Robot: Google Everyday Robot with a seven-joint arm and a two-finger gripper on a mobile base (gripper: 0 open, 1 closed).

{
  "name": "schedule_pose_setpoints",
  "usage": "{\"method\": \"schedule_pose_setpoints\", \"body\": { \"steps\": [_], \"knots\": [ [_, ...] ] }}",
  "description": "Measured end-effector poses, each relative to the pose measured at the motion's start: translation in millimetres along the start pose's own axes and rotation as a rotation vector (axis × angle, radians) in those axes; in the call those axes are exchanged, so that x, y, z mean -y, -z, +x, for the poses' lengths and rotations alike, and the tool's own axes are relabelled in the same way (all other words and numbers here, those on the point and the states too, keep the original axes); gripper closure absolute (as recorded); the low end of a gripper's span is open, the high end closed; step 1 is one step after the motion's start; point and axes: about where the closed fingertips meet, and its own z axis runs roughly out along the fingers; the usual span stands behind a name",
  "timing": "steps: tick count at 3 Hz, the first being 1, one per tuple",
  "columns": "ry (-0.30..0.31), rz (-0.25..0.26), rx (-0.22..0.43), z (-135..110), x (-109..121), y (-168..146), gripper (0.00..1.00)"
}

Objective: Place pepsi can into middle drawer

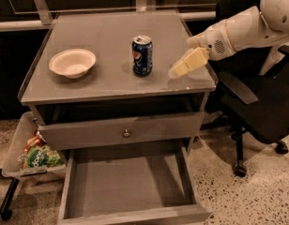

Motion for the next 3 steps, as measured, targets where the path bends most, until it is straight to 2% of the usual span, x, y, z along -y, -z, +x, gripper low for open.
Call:
{"method": "schedule_pose_setpoints", "body": {
  "steps": [1,3],
  "knots": [
    [0.010,-0.021,0.071,-20.0,13.6,-31.9,0.00],
    [0.025,-0.078,0.134,-47.4,20.5,-86.4,0.00]
  ]
}}
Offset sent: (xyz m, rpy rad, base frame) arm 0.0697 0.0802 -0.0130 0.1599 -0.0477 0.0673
